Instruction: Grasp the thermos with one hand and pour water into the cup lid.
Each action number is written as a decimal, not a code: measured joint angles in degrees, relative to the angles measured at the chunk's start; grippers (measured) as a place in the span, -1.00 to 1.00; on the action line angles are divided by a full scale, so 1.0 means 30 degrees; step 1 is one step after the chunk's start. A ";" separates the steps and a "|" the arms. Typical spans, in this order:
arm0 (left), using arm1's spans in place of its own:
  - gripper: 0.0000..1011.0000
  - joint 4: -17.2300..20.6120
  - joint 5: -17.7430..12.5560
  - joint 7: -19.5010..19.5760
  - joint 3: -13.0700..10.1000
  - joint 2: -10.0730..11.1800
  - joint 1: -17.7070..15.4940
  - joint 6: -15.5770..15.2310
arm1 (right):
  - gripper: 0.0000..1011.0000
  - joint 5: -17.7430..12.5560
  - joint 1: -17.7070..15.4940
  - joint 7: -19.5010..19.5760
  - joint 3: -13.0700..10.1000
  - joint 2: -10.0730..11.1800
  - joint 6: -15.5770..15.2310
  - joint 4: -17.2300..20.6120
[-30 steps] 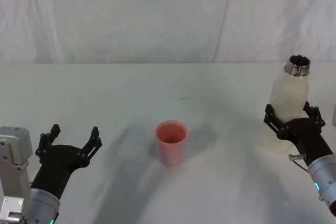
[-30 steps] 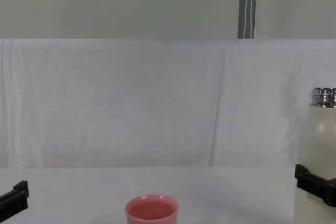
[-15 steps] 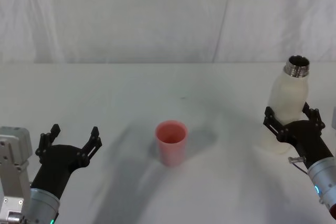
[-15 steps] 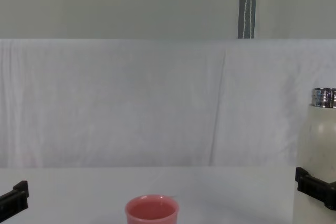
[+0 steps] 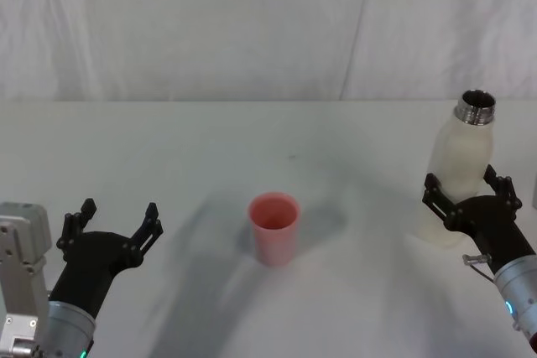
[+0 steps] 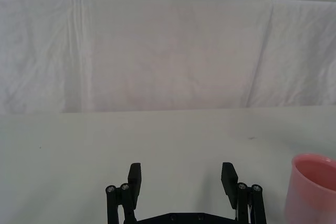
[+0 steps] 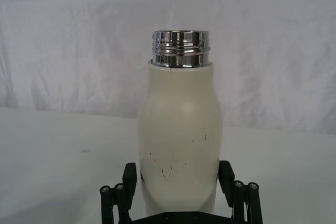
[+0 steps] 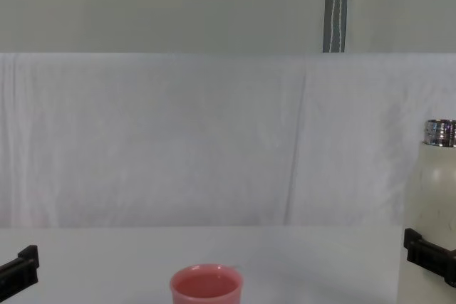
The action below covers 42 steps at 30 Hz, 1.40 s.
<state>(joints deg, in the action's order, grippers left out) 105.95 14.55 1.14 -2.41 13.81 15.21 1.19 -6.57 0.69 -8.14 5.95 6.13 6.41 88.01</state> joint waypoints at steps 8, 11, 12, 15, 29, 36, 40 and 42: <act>0.98 0.0001 0.0000 0.0001 0.0000 0.0000 0.0000 0.0000 | 0.98 0.0036 -0.0230 0.0014 -0.0048 0.0062 -0.0083 0.0310; 0.98 0.0000 0.0000 0.0001 -0.0001 0.0000 0.0000 -0.0001 | 0.98 0.0057 -0.0367 0.0035 -0.0065 0.0090 -0.0115 0.0496; 0.98 0.0000 -0.0001 0.0001 -0.0001 0.0000 0.0000 0.0000 | 0.98 0.0065 -0.0436 0.0056 -0.0078 0.0101 -0.0131 0.0592; 0.98 0.0000 0.0000 0.0000 0.0000 -0.0001 0.0000 -0.0001 | 0.98 0.0077 -0.0597 0.0078 -0.0112 0.0126 -0.0156 0.0813; 0.98 0.0000 -0.0001 0.0000 0.0000 0.0000 0.0000 -0.0001 | 0.98 0.0088 -0.1879 0.0216 -0.0448 0.0312 -0.0304 0.2146; 0.98 0.0000 0.0000 0.0001 0.0000 0.0000 0.0000 -0.0001 | 0.98 0.0033 -0.2774 0.0201 -0.0439 0.0291 -0.0112 0.2929; 0.98 0.0000 0.0000 0.0001 -0.0001 0.0000 0.0000 -0.0001 | 0.98 0.0066 -0.3134 0.0183 -0.0316 0.0271 0.0082 0.3146; 0.98 0.0000 -0.0001 0.0000 0.0000 -0.0001 0.0000 -0.0001 | 0.98 0.0098 -0.3271 0.0176 -0.0260 0.0256 0.0157 0.3182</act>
<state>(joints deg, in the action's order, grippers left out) 105.95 14.54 1.14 -2.41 13.80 15.21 1.19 -6.28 -9.12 -7.61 5.17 6.90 6.89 97.56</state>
